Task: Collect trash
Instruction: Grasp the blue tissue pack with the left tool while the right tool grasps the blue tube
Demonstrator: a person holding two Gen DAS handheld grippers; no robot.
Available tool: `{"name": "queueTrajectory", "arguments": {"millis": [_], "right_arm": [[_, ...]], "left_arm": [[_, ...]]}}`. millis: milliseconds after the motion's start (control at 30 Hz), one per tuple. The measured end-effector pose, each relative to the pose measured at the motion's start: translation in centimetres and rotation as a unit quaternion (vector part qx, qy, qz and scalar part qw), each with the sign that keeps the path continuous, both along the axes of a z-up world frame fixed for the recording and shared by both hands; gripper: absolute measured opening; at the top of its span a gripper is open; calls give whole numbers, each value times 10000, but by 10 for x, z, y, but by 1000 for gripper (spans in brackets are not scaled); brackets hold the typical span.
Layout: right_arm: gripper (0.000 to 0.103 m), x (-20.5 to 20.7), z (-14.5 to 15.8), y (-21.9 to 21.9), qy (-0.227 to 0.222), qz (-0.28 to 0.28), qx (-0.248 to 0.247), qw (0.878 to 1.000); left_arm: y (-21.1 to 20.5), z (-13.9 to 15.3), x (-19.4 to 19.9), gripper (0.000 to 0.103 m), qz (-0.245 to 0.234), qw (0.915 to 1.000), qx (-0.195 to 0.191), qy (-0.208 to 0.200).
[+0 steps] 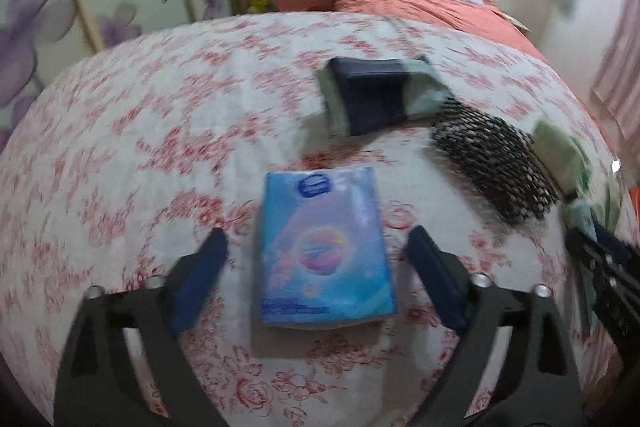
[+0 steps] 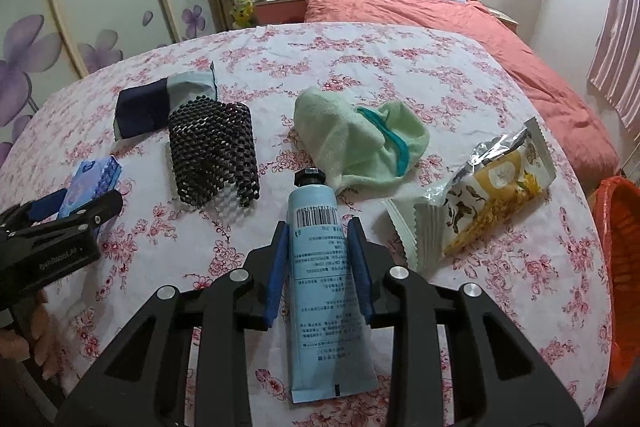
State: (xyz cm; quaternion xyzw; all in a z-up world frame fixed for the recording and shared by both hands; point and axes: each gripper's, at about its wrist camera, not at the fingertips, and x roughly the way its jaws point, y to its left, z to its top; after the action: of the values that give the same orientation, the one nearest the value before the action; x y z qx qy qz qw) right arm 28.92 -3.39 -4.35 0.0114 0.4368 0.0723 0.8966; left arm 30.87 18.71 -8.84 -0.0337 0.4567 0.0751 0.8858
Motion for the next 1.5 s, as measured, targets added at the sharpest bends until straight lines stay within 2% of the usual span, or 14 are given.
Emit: {"name": "queueTrajectory", "arguments": {"millis": [100, 367, 1500], "right_arm": [[31, 0, 0, 0, 0, 1, 4, 10000], [31, -1, 1, -1, 4, 1, 106, 9999], [31, -1, 1, -4, 6, 6, 166, 9999]], "left_arm": [[2, -1, -1, 99, 48, 10000, 17, 44], [3, -1, -5, 99, 146, 9998, -4, 138], [4, -2, -1, 100, 249, 9997, -9, 59]]}}
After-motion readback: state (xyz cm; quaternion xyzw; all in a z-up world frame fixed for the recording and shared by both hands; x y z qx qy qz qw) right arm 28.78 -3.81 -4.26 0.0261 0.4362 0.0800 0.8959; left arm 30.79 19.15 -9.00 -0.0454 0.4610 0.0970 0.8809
